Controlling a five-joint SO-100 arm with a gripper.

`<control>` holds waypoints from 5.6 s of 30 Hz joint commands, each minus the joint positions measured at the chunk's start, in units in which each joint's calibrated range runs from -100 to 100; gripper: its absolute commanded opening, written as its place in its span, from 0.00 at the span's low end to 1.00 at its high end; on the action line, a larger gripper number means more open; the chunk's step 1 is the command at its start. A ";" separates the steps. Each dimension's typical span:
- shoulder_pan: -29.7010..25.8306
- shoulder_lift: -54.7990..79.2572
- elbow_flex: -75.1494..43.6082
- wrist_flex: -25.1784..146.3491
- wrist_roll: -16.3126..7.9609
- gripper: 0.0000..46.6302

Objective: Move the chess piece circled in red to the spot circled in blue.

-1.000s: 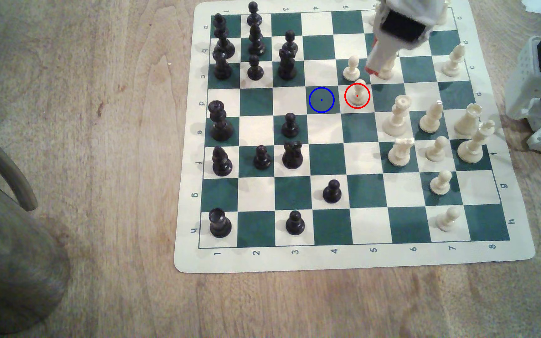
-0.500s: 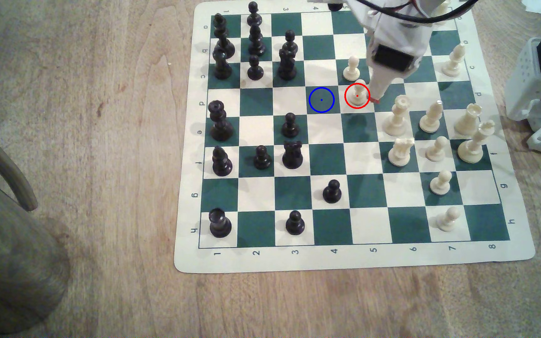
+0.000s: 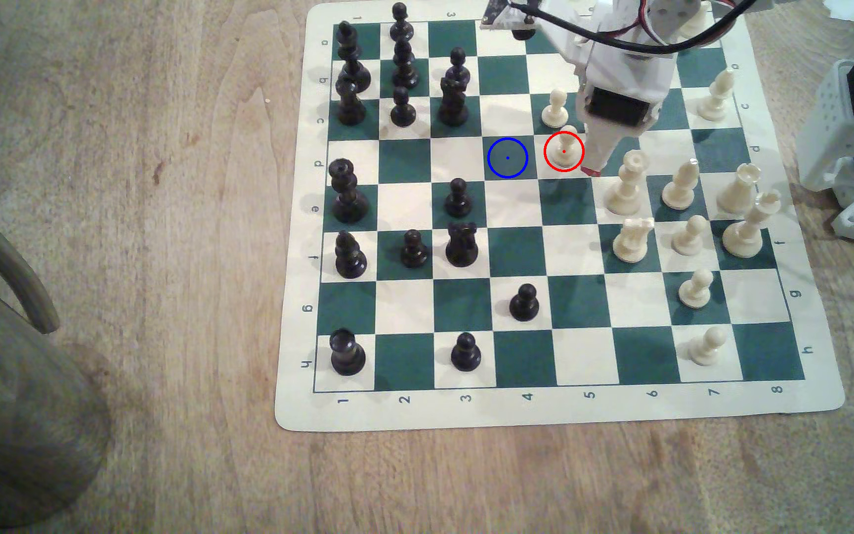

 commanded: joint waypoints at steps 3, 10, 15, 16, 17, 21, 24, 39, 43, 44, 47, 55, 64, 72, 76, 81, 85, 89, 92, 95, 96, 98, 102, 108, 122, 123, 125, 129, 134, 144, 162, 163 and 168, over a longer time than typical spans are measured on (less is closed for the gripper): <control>1.16 0.63 -0.56 -3.52 0.15 0.33; 1.32 1.65 -0.47 -6.46 0.24 0.35; 1.63 1.65 -0.56 -6.96 0.49 0.36; 1.94 1.65 -0.47 -7.45 0.49 0.36; 2.10 1.74 -0.47 -7.69 0.49 0.36; 2.41 1.91 0.07 -8.76 0.63 0.36; 2.41 1.91 0.26 -9.17 0.63 0.36; 1.71 2.84 0.98 -11.13 0.29 0.36; 1.63 2.92 0.98 -11.21 0.24 0.34; 1.63 2.92 0.98 -11.30 0.24 0.33; 1.63 2.92 1.16 -11.87 0.15 0.30; 1.55 3.52 1.16 -11.95 0.15 0.27; 1.39 3.60 2.16 -11.95 0.10 0.22; 1.63 3.35 2.16 -13.02 0.05 0.24; 1.71 2.92 2.16 -13.18 -0.05 0.23; 1.08 2.84 2.25 -12.36 0.10 0.01; 1.08 2.42 2.25 -12.20 0.10 0.00; 1.08 1.65 2.25 -11.71 0.10 0.00; 0.77 -0.22 2.07 -10.31 0.05 0.00; 0.69 -3.02 -0.20 -7.28 -0.05 0.00; 0.69 -3.61 -1.28 -6.22 -0.05 0.00; 0.38 -4.80 -3.73 -3.76 -0.05 0.00; -0.17 -5.31 -11.62 1.40 -0.49 0.00; -1.66 -0.30 -20.96 3.36 -0.29 0.00; -1.11 15.06 -29.30 -1.63 0.20 0.01; -0.95 16.00 -30.02 -1.71 0.24 0.01; -0.87 17.19 -30.84 -1.71 0.34 0.01; -0.64 19.22 -30.84 -1.88 0.73 0.01; 0.69 20.67 -30.30 -2.78 1.12 0.01; 0.92 21.60 -29.48 -3.27 1.22 0.04; 0.61 22.03 -27.30 -4.09 1.07 0.28; 0.61 21.94 -27.12 -4.17 1.07 0.29; 0.77 21.35 -26.40 -4.25 1.17 0.33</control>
